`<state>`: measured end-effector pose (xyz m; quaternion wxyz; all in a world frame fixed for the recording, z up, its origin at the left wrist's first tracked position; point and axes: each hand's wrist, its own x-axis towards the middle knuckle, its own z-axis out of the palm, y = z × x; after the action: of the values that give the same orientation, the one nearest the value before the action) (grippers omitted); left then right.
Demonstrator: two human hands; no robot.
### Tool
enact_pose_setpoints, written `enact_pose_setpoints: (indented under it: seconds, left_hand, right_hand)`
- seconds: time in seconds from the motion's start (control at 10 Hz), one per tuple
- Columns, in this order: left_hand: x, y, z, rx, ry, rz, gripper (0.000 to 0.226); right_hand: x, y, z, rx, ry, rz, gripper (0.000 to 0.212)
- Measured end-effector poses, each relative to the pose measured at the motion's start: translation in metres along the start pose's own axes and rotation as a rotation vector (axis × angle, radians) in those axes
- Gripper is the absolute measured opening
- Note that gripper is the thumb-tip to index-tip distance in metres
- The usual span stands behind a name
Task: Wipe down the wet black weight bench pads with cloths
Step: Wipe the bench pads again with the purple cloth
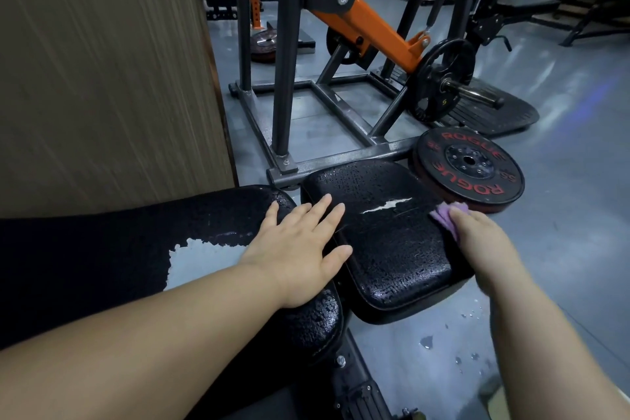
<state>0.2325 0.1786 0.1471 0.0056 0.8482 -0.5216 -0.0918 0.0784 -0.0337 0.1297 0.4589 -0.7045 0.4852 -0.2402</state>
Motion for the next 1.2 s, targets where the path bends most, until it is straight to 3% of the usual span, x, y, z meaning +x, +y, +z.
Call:
enact_pose_setpoints:
  seconds: [0.1,0.2,0.4,0.5,0.6,0.7,0.9,1.0,1.2]
  left_hand:
    - [0.0,0.0,0.0,0.005,0.004,0.001,0.064]
    - [-0.001,0.0,0.0,0.002,0.0,0.0,0.064]
    - [0.001,-0.001,0.001,0.001,0.0,0.003,0.065]
    - [0.002,-0.001,0.001,0.007,0.0,0.002,0.065]
    - [0.002,0.0,0.002,0.013,0.001,0.002,0.065]
    - [0.002,0.0,0.002,0.007,0.002,0.004,0.065]
    - [0.001,-0.001,0.003,-0.017,0.018,-0.001,0.065]
    - [0.001,0.0,0.002,-0.02,0.013,-0.001,0.065]
    - [0.002,-0.001,0.002,-0.025,0.003,0.005,0.065]
  right_hand:
    - [0.013,-0.019,-0.006,-0.119,-0.157,0.021,0.026]
    - [0.008,-0.01,-0.008,-0.19,-0.114,-0.01,0.034]
    - [-0.046,0.015,-0.01,-0.162,0.026,-0.127,0.023]
    - [-0.039,0.01,-0.01,-0.277,0.018,-0.073,0.028]
    - [-0.011,-0.024,-0.007,-0.55,-0.161,-0.102,0.036]
    - [0.013,-0.068,0.012,-0.773,-0.318,-0.125,0.027]
    - [0.043,-0.113,0.049,-0.874,-0.425,-0.107,0.046]
    - [0.044,-0.105,0.045,-0.871,-0.39,-0.128,0.049]
    - [0.026,-0.052,0.005,-1.094,-0.332,-0.138,0.058]
